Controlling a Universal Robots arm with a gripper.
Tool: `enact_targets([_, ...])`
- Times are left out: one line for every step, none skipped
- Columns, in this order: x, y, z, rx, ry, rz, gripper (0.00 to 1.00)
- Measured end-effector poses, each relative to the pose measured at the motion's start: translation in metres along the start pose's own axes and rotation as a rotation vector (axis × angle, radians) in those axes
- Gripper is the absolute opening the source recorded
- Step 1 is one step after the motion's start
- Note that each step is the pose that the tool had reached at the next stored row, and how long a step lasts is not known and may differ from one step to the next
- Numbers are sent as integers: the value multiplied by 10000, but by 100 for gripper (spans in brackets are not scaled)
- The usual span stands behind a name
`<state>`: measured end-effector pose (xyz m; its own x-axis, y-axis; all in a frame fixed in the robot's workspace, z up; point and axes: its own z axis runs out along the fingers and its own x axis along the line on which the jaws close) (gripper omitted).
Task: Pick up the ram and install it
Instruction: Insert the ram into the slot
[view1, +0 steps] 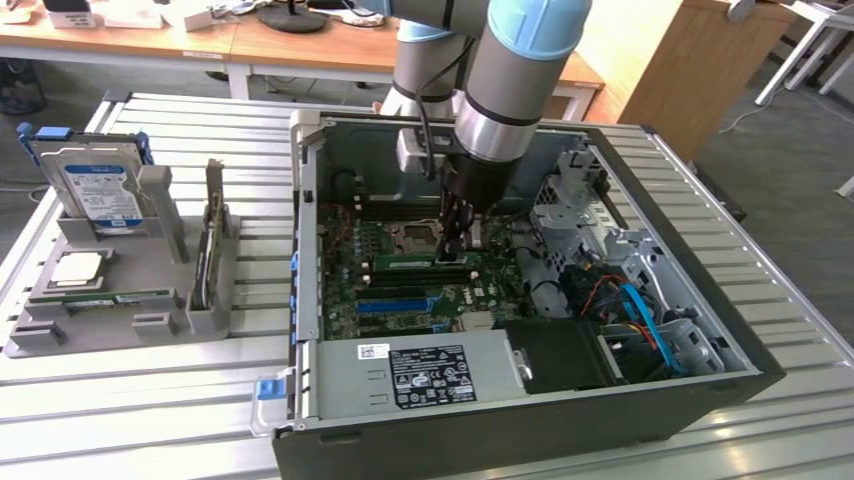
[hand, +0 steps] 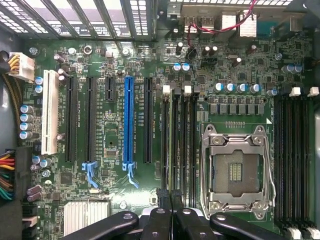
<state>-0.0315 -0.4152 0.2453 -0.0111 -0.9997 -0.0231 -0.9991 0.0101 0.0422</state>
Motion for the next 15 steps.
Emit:
enact_targets([0,0,0,0,1,0,12])
enact_targets([0,0,0,0,2,-1,12])
enact_targets([0,0,2,1,1,-1,12])
enact_targets([0,-1,9,2,-2,-1,12])
enact_targets([0,-1,16,2,0,0,12])
enact_targets([1,-1,23,0,1,0,12])
enact_targets([1,-1,31,1,0,0,12])
enact_targets([1,-1,38,0,1,0,12])
enact_targets([1,-2,44,1,1,0,12])
enact_targets([1,-2,45,0,1,0,12])
enact_targets([1,-2,45,0,2,0,12])
enact_targets([1,-2,45,0,3,0,12])
enact_targets([1,-2,46,-1,3,0,12])
enact_targets([1,-2,47,1,1,0,12])
enact_targets([1,-2,48,0,1,0,12])
